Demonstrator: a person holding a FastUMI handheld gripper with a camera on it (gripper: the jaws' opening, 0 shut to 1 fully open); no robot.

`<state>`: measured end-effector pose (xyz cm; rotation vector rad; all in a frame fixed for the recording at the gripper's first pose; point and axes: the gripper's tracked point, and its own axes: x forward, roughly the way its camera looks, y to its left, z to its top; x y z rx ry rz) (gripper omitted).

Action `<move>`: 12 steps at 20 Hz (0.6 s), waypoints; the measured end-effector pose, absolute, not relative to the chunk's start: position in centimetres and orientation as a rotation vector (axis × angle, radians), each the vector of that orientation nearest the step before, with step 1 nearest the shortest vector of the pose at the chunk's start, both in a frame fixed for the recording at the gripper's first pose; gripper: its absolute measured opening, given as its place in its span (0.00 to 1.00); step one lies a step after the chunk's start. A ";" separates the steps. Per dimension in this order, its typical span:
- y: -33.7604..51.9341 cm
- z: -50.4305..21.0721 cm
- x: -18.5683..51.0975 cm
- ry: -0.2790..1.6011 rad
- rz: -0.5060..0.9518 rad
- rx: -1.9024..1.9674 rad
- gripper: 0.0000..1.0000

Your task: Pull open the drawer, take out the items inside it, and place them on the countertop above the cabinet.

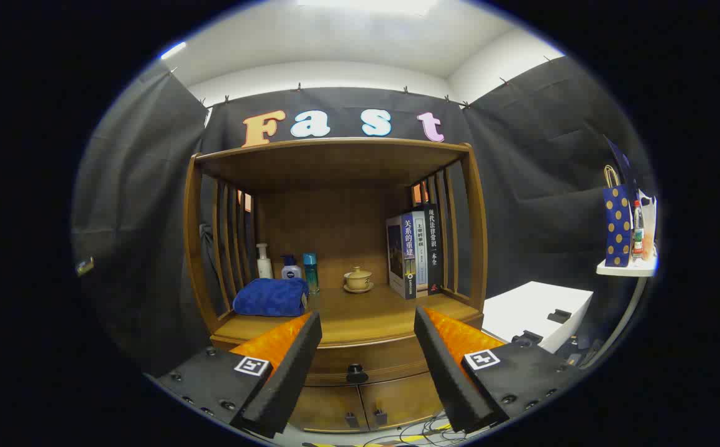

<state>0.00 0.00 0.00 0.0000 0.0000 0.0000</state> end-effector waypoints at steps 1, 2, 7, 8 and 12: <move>-0.1 -0.1 0.0 0.003 -0.001 0.000 0.98; -0.2 -0.2 -0.1 0.004 -0.004 -0.001 0.98; -0.1 -0.5 0.2 0.008 -0.002 0.007 0.98; -0.1 -0.5 0.2 0.009 0.000 0.007 0.98; -0.2 -0.7 0.2 0.010 -0.001 0.003 0.98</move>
